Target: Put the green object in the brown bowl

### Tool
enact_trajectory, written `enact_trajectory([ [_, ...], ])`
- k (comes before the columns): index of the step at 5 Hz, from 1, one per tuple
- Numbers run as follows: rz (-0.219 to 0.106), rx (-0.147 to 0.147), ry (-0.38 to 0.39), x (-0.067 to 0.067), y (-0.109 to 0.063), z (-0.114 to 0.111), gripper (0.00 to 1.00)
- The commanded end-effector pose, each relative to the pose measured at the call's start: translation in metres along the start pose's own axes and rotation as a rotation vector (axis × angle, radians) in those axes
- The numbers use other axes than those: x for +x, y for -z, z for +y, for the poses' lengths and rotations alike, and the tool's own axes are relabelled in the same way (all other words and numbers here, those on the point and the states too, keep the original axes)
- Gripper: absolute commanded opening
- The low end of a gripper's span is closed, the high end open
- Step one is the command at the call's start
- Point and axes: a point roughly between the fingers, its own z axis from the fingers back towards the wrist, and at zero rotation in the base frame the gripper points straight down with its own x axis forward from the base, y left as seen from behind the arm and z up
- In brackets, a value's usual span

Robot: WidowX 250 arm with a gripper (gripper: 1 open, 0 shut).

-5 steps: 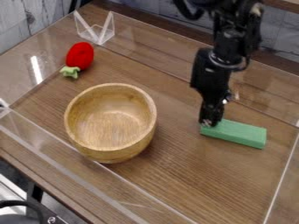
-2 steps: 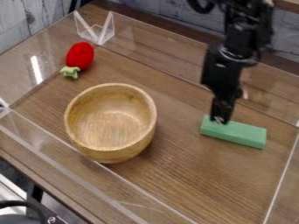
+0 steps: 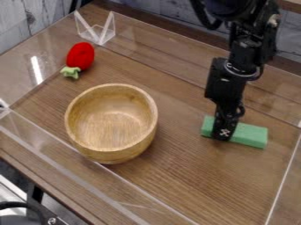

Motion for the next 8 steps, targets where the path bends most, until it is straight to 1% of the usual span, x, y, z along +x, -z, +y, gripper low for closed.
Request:
enact_trajectory([
  [1,0.043,-0.007,0.030,0.006,-0.035,-0.009,0.00],
  [2,0.052,0.017,0.035,0.016,-0.050,-0.012,0.00],
  [3,0.070,0.047,0.003,0.009,-0.063,-0.009,0.00],
  [4,0.075,0.055,-0.037,0.001,-0.062,-0.006,0.00],
  [5,0.093,0.076,-0.070,0.002,-0.073,0.000,0.00],
  [6,0.102,0.090,-0.056,0.008,-0.097,-0.001,0.00],
  [7,0.099,0.091,-0.054,0.031,-0.115,0.002,0.00],
  [8,0.083,0.092,0.005,0.061,-0.114,0.015,0.00],
])
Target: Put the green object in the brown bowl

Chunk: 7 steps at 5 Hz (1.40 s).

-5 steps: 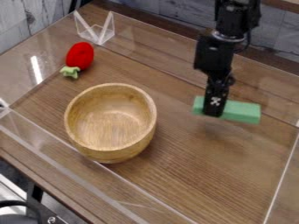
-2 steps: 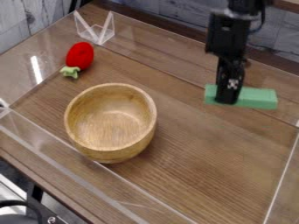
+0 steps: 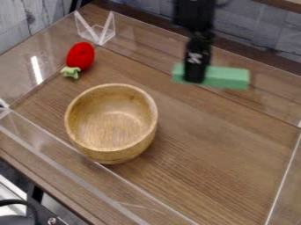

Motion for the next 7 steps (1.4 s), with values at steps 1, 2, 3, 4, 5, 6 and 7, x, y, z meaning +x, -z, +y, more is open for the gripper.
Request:
enact_trajectory([
  [1,-0.010,-0.054,0.096,0.027,-0.007,0.015,0.00],
  [2,-0.006,-0.054,0.053,0.067,-0.007,0.024,0.00],
  [3,0.003,-0.051,-0.009,0.106,-0.007,0.030,0.00],
  [4,0.008,-0.046,-0.060,0.132,-0.001,0.030,0.00],
  [5,0.014,-0.034,-0.085,0.137,0.008,0.030,0.00],
  [6,0.020,-0.025,-0.103,0.135,0.009,0.036,0.00],
  [7,0.025,-0.020,-0.125,0.134,0.009,0.039,0.00],
])
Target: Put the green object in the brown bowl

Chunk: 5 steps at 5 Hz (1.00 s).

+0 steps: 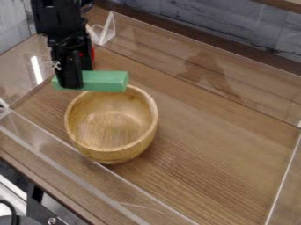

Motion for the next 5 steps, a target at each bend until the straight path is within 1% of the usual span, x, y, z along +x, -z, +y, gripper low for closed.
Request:
enact_trajectory([
  [1,-0.003,-0.046,0.003,0.010,-0.001,-0.006,0.00],
  [2,-0.006,-0.040,0.025,0.016,0.009,-0.014,0.00],
  [3,-0.005,-0.037,0.028,0.008,0.027,-0.018,0.00],
  [4,-0.006,-0.041,0.027,-0.004,0.047,-0.025,0.00],
  [5,0.002,-0.043,0.008,-0.009,0.053,-0.027,0.00],
])
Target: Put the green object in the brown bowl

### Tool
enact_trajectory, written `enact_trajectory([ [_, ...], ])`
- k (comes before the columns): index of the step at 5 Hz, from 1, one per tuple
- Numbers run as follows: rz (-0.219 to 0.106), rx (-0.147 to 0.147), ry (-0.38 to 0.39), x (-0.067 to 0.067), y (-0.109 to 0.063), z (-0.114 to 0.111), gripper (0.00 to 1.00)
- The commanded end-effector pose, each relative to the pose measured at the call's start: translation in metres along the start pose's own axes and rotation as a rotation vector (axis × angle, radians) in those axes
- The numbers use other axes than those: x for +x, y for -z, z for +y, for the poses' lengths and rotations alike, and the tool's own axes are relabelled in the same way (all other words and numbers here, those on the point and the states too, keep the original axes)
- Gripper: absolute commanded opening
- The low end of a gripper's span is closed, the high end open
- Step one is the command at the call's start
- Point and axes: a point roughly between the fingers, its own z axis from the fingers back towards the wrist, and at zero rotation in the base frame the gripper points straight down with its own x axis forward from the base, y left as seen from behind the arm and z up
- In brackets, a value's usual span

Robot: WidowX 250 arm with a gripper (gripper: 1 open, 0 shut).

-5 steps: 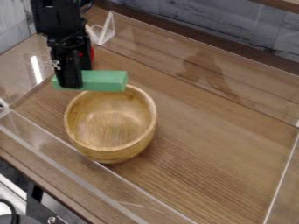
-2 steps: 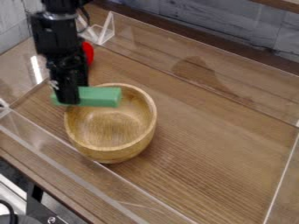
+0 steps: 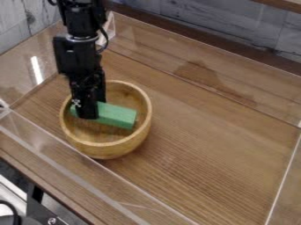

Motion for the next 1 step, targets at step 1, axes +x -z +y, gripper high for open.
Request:
enact_trajectory([
  [1,0.003,-0.027,-0.021,-0.0018,-0.0078,-0.0024,0.00],
])
